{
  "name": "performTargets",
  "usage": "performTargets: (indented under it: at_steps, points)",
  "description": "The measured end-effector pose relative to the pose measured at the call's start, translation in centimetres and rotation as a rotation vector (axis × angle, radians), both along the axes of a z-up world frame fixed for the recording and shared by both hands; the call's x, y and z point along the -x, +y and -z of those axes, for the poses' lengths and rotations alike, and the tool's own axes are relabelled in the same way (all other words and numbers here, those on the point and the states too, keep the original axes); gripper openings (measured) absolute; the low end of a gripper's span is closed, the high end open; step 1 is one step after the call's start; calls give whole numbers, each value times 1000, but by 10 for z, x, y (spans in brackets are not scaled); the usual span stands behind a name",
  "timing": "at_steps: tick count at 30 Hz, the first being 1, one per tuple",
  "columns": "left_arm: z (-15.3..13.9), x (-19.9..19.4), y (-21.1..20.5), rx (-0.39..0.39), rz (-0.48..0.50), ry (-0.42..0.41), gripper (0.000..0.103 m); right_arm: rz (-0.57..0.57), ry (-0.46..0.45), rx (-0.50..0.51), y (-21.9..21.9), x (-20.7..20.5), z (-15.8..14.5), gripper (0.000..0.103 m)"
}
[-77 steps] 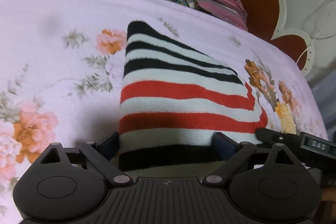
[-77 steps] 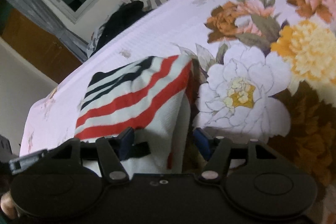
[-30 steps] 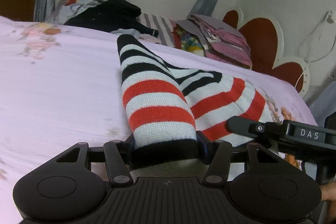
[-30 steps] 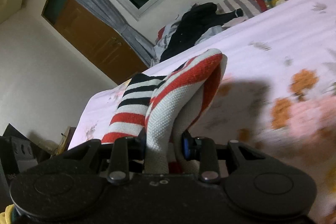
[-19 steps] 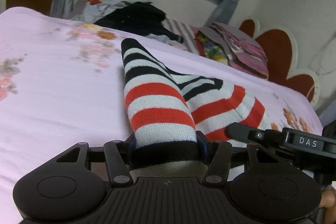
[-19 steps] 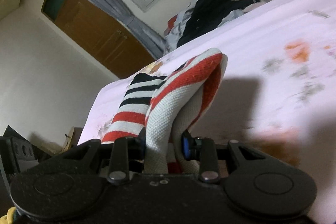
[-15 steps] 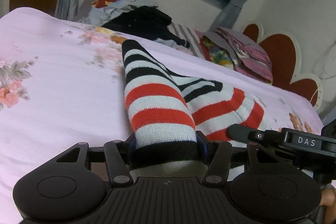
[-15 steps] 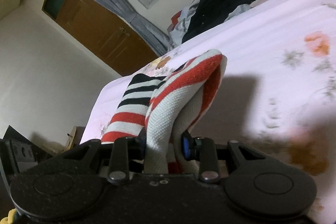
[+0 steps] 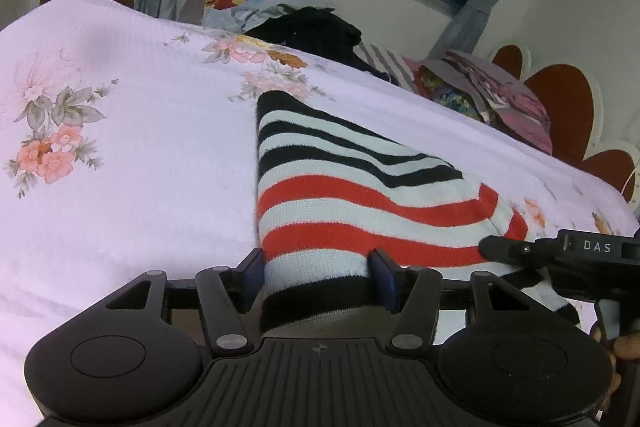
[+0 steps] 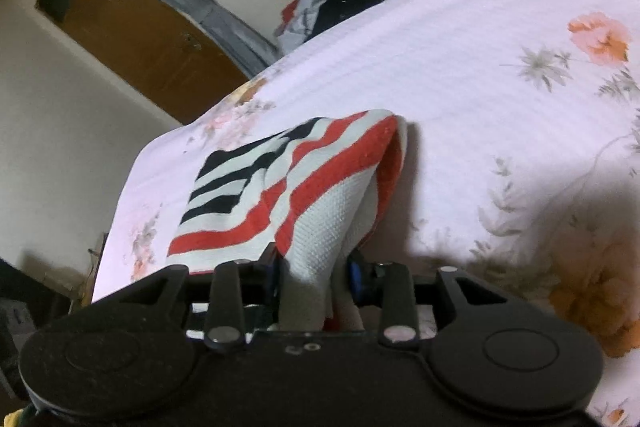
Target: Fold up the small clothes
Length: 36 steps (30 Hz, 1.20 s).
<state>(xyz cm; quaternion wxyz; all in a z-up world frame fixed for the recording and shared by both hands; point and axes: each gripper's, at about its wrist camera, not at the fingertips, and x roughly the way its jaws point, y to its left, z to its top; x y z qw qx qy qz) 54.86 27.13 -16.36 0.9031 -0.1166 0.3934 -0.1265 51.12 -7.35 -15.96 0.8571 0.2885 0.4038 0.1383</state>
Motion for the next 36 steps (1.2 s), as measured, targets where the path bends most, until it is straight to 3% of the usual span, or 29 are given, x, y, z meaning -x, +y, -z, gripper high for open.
performTargets:
  at_steps: [5, 10, 17, 20, 22, 29, 36]
  points:
    - [-11, 0, -1, 2, -30, 9, 56, 29, -13, 11, -3, -2, -11, 48]
    - [-14, -15, -2, -4, -56, 9, 56, 66, -15, 28, -8, -14, -14, 47]
    - [-1, -34, -9, -35, -70, 37, 58, 57, -60, 197, 12, -37, -15, 21]
    - [5, -34, -9, -25, -77, 50, 64, 54, -62, 310, 22, -47, -9, 20]
    - [4, -33, -8, -21, -78, 53, 65, 58, -54, 332, 27, -51, -5, 21]
    - [-21, 1, 1, -20, -24, -1, 65, 48, -122, 263, 22, -2, -38, 31]
    - [-14, 40, 9, -1, -1, 21, 65, 19, -116, 222, 25, 51, -47, 36]
